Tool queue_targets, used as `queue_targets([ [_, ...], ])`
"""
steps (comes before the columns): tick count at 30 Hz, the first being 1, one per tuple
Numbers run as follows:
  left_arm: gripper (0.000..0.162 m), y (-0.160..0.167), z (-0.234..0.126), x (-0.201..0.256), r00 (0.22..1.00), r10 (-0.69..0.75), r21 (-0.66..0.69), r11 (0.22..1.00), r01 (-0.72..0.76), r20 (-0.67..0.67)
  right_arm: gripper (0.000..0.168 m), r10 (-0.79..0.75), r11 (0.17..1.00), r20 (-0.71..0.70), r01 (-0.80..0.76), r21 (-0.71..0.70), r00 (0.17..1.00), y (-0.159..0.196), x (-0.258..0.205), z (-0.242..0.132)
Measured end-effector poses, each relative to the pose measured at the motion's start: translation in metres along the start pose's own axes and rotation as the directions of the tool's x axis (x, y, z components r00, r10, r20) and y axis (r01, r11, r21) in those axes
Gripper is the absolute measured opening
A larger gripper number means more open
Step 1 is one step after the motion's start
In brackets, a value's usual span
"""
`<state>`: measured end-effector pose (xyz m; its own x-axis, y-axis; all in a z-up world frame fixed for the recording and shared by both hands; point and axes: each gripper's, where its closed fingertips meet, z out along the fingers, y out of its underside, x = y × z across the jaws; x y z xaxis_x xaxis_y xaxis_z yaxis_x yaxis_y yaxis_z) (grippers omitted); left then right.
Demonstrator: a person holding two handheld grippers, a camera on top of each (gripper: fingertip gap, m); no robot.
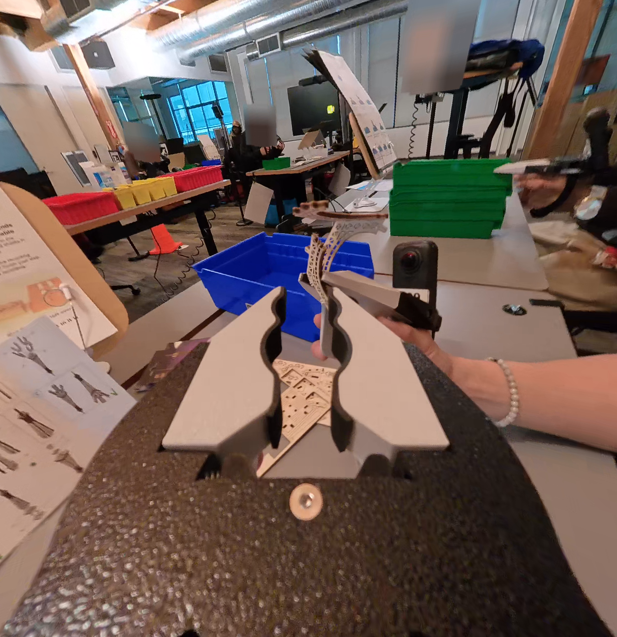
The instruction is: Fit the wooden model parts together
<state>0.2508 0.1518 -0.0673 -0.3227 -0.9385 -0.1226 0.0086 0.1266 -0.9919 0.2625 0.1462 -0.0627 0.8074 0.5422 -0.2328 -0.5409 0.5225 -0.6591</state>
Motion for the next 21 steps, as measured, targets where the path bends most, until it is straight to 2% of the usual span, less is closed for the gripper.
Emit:
queue_targets([
  [7, 0.019, -0.006, 0.007, 0.003, 0.976, -0.201, 0.022, 0.979, 0.203, -0.078, 0.012, -0.103, 0.992, 0.012, 0.104, -0.069, 0.995, 0.009, -0.004, 0.003],
  [11, 0.013, -0.006, 0.011, 0.003, 0.977, -0.201, 0.015, 0.979, 0.203, -0.075, 0.012, -0.122, 0.989, 0.009, 0.122, -0.082, 0.993, 0.009, -0.005, 0.003],
  [15, 0.002, -0.004, 0.013, 0.002, 0.976, -0.209, 0.009, 0.978, 0.21, -0.058, 0.011, -0.058, 0.997, 0.011, 0.059, -0.043, 0.998, 0.002, -0.001, 0.0],
  [21, 0.002, -0.003, 0.015, -0.001, 0.969, -0.243, 0.017, 0.97, 0.244, -0.05, 0.011, -0.032, 0.998, -0.004, 0.031, -0.047, 0.999, 0.002, 0.005, -0.001],
])
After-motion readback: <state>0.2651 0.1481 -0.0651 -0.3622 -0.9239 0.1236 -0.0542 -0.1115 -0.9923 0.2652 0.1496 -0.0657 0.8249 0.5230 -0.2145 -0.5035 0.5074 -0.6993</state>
